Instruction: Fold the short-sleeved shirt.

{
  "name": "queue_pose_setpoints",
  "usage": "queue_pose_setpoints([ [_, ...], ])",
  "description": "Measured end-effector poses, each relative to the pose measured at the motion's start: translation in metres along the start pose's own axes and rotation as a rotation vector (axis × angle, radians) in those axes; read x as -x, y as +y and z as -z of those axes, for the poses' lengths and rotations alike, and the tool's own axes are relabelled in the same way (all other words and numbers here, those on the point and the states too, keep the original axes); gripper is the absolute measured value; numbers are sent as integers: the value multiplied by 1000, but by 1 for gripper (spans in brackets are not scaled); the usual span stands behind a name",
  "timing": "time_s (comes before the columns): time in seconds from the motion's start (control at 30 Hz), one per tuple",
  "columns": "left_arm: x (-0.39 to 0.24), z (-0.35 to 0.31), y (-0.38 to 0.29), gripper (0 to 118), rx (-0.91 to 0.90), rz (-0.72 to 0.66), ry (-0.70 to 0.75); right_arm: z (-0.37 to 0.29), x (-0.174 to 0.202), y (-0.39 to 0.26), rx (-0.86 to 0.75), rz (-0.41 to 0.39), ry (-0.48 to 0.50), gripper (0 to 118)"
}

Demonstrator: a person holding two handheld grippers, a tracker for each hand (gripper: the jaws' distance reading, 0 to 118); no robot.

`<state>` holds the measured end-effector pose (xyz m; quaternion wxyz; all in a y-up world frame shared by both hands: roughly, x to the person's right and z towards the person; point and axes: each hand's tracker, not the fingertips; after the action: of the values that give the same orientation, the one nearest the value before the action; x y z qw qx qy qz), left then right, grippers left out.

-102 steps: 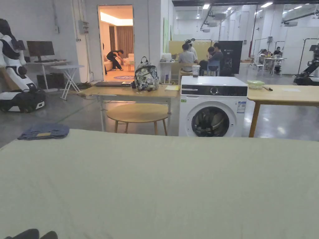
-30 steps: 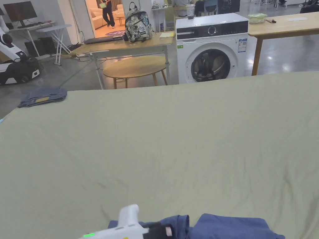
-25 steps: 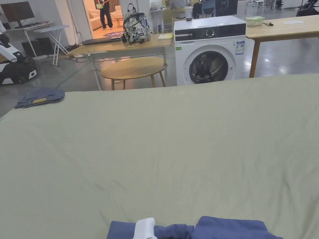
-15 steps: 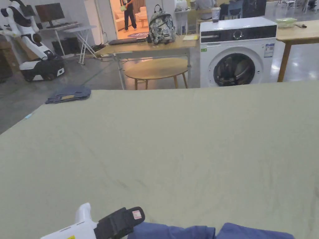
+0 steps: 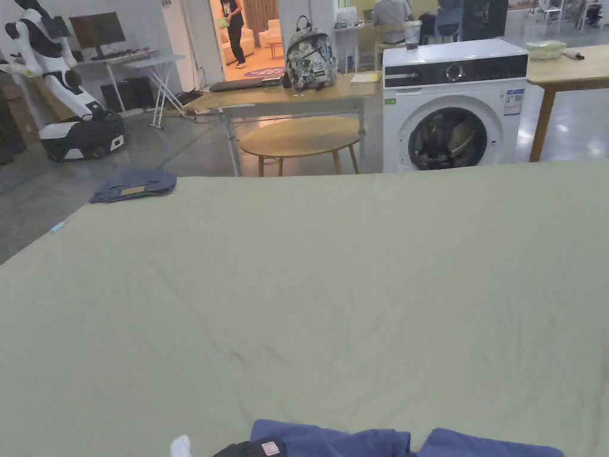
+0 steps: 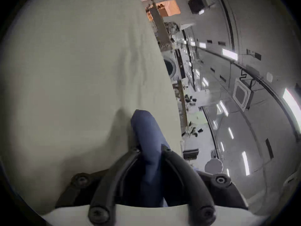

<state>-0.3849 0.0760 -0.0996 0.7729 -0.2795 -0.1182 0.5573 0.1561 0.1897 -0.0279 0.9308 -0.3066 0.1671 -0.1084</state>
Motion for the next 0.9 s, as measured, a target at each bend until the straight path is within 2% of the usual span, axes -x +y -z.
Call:
queue_pose_setpoints([
  [0.1,-41,-39,20,8,-38,142,-14,0,-9,0,-3,24,2,0],
  [0.23,-108,-71,24,8,-141,479,22,9,-18,-5,1,62,-16,0],
  [0.3,-142,-47,5,8,-53,569,75,15,-19,-7,-2,93,-11,0],
  [0.37,-165,-8,-26,8,-4,689,230,15,-14,-7,-9,107,-9,0],
  [0.47,-162,62,-71,9,174,772,118,6,-7,-8,-23,94,15,0],
  [0.5,-158,79,-80,16,220,763,102,2,-5,-9,-28,84,13,0],
  [0.53,-156,97,-97,35,245,760,83,-1,-3,-9,-31,82,3,0],
  [0.6,-150,117,-108,53,301,668,77,-4,-4,-10,-36,79,-10,0],
  [0.63,-148,120,-109,64,335,631,16,-6,-5,-11,-45,80,-25,0],
  [0.67,-147,118,-108,64,344,590,-46,-8,-7,-12,-45,85,-26,0],
  [0.7,-150,116,-106,62,346,577,-102,-8,-10,-12,-46,91,-24,0],
  [0.73,-154,113,-103,43,342,580,-158,-8,-13,-13,-44,98,-24,0],
  [0.77,-157,110,-101,14,307,588,-166,-8,-15,-14,-41,102,-30,0],
  [0.8,-161,105,-98,0,282,593,-136,-7,-17,-15,-36,104,-35,0],
  [0.9,-149,112,-98,0,302,591,-64,-5,-18,-17,-19,104,-42,0],
])
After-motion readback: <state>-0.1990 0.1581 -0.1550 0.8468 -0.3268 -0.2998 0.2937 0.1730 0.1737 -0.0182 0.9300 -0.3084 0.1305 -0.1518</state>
